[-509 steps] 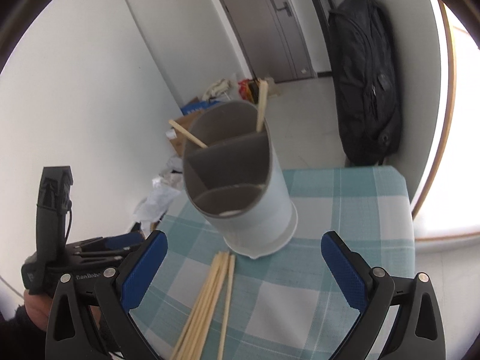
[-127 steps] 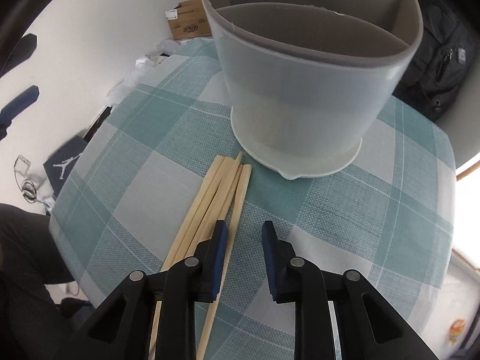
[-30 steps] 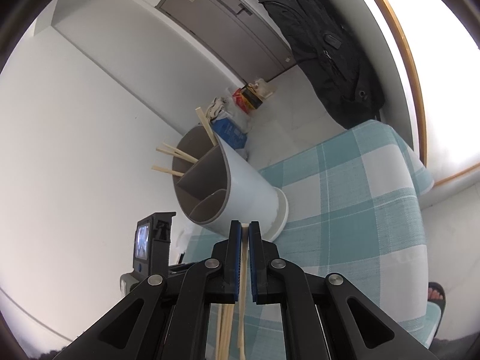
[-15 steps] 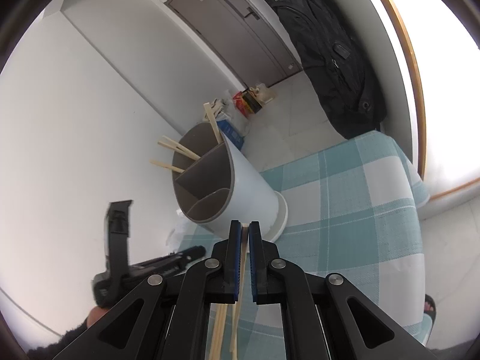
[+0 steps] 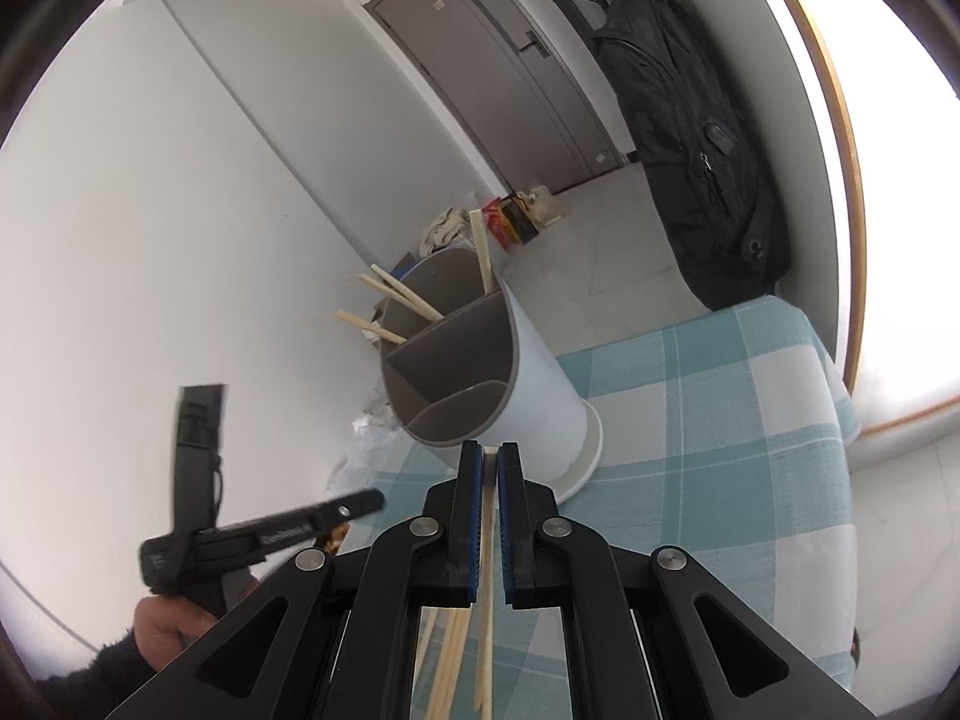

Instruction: Organize utensils

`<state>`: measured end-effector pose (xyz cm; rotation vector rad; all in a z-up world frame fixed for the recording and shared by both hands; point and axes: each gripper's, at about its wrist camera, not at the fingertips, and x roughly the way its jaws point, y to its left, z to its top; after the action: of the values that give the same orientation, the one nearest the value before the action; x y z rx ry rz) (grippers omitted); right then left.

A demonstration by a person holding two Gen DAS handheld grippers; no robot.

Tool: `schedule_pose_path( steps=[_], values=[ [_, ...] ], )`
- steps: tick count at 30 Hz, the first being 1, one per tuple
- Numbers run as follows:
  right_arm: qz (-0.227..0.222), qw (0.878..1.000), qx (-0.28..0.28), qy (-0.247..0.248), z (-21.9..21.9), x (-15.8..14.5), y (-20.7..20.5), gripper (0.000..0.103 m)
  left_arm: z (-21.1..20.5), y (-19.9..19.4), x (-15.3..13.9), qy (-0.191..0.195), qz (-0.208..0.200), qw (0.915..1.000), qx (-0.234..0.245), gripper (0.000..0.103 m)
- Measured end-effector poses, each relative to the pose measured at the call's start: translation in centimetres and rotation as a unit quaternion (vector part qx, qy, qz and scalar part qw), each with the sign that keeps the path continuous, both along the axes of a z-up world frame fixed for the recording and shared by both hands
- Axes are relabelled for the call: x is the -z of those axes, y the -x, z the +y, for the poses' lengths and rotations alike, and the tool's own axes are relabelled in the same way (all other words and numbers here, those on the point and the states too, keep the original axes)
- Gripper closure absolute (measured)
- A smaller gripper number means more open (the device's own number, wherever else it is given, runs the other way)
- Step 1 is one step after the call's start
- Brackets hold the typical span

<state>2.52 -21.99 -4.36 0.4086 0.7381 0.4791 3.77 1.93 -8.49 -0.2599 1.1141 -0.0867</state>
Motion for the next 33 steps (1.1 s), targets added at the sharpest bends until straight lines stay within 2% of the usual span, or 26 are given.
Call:
schedule_pose_path(
  steps=[1,3,4,9,11,18,20,21,24,30,33],
  values=[
    [0.000,1.000,0.001,-0.001,0.0,0.0,0.0,0.099,-0.3,-0.2,0.7,-0.004,0.007,0.9999,0.006,0.088],
    [0.001,1.000,0.001,-0.001,0.1,0.0,-0.2,0.099,-0.9,-0.6,1.7,-0.030,0.014,0.9993,0.015,0.069],
    [0.000,1.000,0.001,0.001,0.2,0.0,-0.3,0.099,-1.2,-0.8,2.2,-0.046,0.015,0.9987,0.016,0.067],
    [-0.002,1.000,0.002,0.002,-0.1,0.0,-0.6,0.099,-2.1,-2.0,3.9,-0.059,0.042,0.9969,0.029,0.067],
    [0.004,1.000,0.002,-0.002,-0.3,0.2,-0.8,0.099,-2.5,-2.5,4.6,-0.076,0.052,0.9953,0.031,0.067],
    [0.009,1.000,0.000,-0.011,-0.6,0.2,-1.3,0.099,-3.3,-2.9,4.3,-0.136,0.048,0.9887,0.043,0.066],
    [0.008,1.000,-0.001,-0.012,-0.6,0.2,-1.3,0.099,-3.3,-3.2,4.2,-0.138,0.054,0.9880,0.043,0.071],
    [0.008,1.000,-0.001,-0.012,-0.7,0.2,-1.2,0.099,-3.4,-3.2,4.2,-0.132,0.057,0.9886,0.046,0.081],
    [0.009,1.000,0.000,-0.014,-0.9,0.3,-1.3,0.099,-3.8,-3.0,4.3,-0.118,0.060,0.9895,0.057,0.096],
    [0.015,1.000,0.008,-0.018,-1.3,0.3,-1.2,0.099,-2.7,-2.8,4.4,-0.071,0.048,0.9957,0.035,0.100],
    [0.008,1.000,0.007,-0.011,-1.1,0.1,-1.0,0.099,-1.9,-2.4,3.6,-0.047,0.022,0.9986,0.006,0.100]
  ],
)
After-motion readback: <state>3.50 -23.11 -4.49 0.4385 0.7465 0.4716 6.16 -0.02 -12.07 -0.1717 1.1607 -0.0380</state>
